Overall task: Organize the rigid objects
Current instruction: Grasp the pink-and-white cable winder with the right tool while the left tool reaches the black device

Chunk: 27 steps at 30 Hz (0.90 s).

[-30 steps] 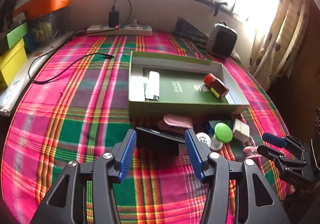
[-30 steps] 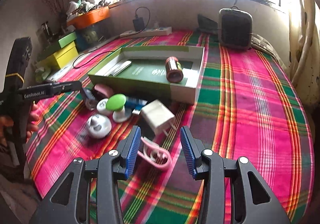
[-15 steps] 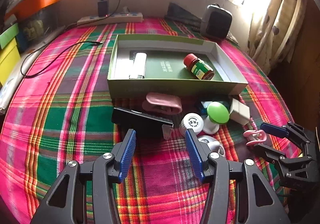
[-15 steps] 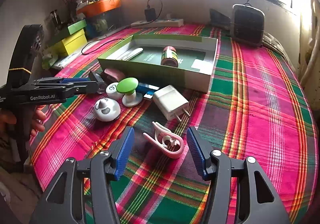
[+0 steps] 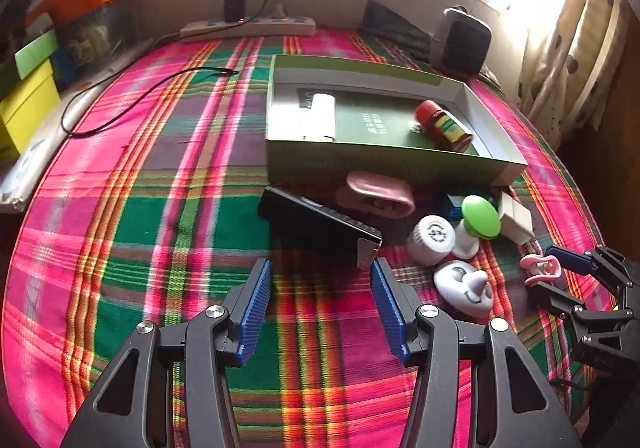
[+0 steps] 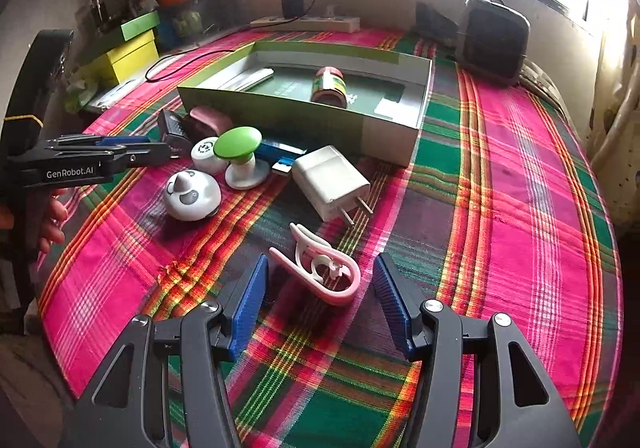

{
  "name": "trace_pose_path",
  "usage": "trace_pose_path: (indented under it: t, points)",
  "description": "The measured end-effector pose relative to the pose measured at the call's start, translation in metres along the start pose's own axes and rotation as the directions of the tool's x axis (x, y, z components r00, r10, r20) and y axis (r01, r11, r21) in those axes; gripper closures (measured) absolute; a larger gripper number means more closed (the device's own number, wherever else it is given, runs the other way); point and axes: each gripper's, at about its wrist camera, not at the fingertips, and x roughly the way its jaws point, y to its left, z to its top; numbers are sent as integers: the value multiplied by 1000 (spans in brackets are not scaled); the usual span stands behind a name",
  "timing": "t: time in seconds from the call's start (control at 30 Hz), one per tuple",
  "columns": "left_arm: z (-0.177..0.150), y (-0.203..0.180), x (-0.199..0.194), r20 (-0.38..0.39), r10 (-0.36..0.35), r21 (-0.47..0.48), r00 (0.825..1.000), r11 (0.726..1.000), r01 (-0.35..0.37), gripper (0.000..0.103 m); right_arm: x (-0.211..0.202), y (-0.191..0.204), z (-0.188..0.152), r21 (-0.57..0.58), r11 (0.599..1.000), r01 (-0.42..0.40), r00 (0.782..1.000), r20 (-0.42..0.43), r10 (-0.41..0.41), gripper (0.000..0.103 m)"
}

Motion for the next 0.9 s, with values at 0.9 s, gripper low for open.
trace_pose_path:
  t: [0.9]
  points:
    - [-11, 51, -18, 29, 18, -91, 999, 996, -16, 53, -5, 16, -8, 15, 999, 38, 999, 5, -38, 80]
